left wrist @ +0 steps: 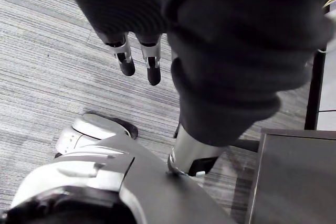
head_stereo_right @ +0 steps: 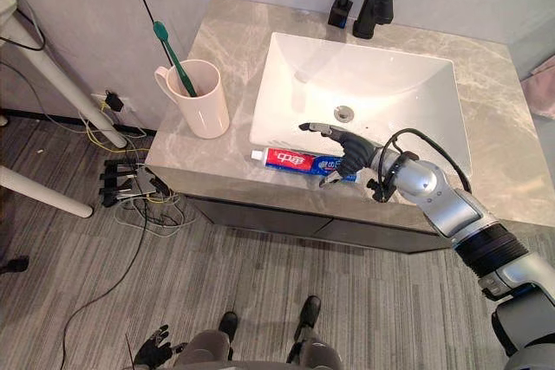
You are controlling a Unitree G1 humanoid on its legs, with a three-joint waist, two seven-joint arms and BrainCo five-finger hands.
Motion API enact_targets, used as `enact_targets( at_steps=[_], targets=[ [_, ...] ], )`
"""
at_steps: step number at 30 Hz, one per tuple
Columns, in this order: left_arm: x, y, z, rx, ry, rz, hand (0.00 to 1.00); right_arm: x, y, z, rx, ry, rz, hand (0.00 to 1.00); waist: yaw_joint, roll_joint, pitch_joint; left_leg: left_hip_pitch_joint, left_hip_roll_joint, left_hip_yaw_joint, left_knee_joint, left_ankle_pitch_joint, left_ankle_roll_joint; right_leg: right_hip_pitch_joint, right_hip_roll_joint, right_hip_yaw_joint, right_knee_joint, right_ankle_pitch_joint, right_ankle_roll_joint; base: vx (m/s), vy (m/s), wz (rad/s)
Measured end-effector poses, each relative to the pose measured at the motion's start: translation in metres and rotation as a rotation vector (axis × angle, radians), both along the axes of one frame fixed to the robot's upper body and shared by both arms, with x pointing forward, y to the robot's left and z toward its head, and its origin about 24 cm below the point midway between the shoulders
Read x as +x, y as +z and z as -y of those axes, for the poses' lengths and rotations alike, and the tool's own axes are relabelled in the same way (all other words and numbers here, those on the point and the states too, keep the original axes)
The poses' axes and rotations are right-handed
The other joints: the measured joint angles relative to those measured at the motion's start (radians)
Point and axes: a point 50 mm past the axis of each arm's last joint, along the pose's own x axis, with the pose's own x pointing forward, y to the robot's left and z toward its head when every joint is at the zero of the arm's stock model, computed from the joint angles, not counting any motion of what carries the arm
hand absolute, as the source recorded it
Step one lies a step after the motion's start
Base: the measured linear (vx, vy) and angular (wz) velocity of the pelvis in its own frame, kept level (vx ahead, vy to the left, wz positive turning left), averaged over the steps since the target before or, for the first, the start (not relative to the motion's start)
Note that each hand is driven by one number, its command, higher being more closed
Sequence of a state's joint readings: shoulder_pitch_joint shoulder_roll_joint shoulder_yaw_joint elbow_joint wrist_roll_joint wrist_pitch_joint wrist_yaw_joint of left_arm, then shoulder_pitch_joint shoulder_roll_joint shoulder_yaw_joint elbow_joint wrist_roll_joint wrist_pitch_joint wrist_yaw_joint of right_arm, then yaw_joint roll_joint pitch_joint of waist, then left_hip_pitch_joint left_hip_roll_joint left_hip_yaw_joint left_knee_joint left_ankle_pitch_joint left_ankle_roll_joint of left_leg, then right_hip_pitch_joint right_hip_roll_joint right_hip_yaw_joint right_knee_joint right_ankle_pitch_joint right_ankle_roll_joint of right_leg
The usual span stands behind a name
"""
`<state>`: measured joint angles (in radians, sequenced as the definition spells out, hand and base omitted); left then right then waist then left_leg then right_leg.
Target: Organize washtable
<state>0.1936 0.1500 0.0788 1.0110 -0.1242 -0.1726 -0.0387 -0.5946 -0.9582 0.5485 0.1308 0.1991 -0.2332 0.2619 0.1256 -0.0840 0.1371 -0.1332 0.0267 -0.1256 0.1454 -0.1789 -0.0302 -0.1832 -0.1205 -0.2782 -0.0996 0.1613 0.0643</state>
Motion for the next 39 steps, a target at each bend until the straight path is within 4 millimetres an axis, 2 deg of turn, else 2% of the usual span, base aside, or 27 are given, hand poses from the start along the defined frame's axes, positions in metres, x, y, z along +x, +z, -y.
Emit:
enact_targets(
  at_steps=[9, 17, 18, 22, 33, 37, 39],
  targets=[
    [0.001, 0.000, 0.001, 0.000, 0.000, 0.003, 0.00, -0.001, -0.004, 0.001, -0.022, -0.001, -0.013, 0.00, -0.001, 0.003, 0.006, -0.024, -0.002, -0.008, 0.010, 0.000, 0.000, -0.015, -0.001, -0.001, 0.000, 0.003, -0.001, 0.00, -0.001, 0.02],
    [0.004, 0.001, 0.001, 0.001, -0.007, 0.013, 0.00, -0.005, -0.012, 0.012, -0.063, -0.036, -0.020, 0.00, 0.000, 0.002, 0.021, -0.026, -0.006, -0.008, 0.014, 0.000, -0.001, -0.015, -0.004, 0.006, 0.000, 0.003, -0.001, 0.00, -0.001, 0.00],
    [0.005, 0.002, 0.001, 0.001, -0.010, 0.020, 0.00, -0.006, -0.011, 0.016, -0.053, -0.052, -0.016, 1.00, 0.000, 0.002, 0.029, -0.027, -0.006, -0.008, 0.015, 0.000, -0.001, -0.015, -0.004, 0.006, 0.000, 0.004, -0.001, -0.03, -0.004, 0.00],
    [0.006, 0.002, 0.001, 0.002, -0.011, 0.024, 0.00, -0.008, -0.012, 0.018, -0.058, -0.056, -0.003, 1.00, -0.001, 0.000, 0.036, -0.026, -0.007, -0.006, 0.014, -0.001, -0.002, -0.015, -0.004, 0.009, 0.000, 0.004, -0.001, 0.00, 0.000, -0.01],
    [0.008, 0.004, -0.004, 0.004, 0.009, 0.036, 0.00, -0.005, 0.003, 0.022, -0.053, -0.087, 0.052, 1.00, 0.003, -0.026, 0.056, -0.006, -0.008, -0.009, 0.009, -0.002, -0.002, -0.008, -0.006, 0.015, 0.000, 0.004, 0.000, 0.00, 0.000, 0.00],
    [0.008, 0.004, -0.006, -0.010, 0.048, 0.042, 0.00, -0.004, -0.001, 0.027, -0.066, -0.118, 0.032, 1.00, 0.007, -0.031, 0.056, 0.019, -0.008, -0.014, 0.008, -0.002, -0.001, 0.022, -0.007, 0.013, 0.000, 0.004, 0.000, 0.02, 0.012, 0.08],
    [0.010, 0.007, -0.009, -0.016, 0.092, 0.066, 0.00, -0.005, -0.003, 0.028, -0.078, -0.123, 0.027, 1.00, 0.005, -0.043, 0.051, 0.023, -0.009, -0.012, 0.007, -0.002, -0.001, 0.024, -0.009, 0.021, 0.000, 0.004, 0.000, 0.00, 0.000, 0.00]
  ],
)
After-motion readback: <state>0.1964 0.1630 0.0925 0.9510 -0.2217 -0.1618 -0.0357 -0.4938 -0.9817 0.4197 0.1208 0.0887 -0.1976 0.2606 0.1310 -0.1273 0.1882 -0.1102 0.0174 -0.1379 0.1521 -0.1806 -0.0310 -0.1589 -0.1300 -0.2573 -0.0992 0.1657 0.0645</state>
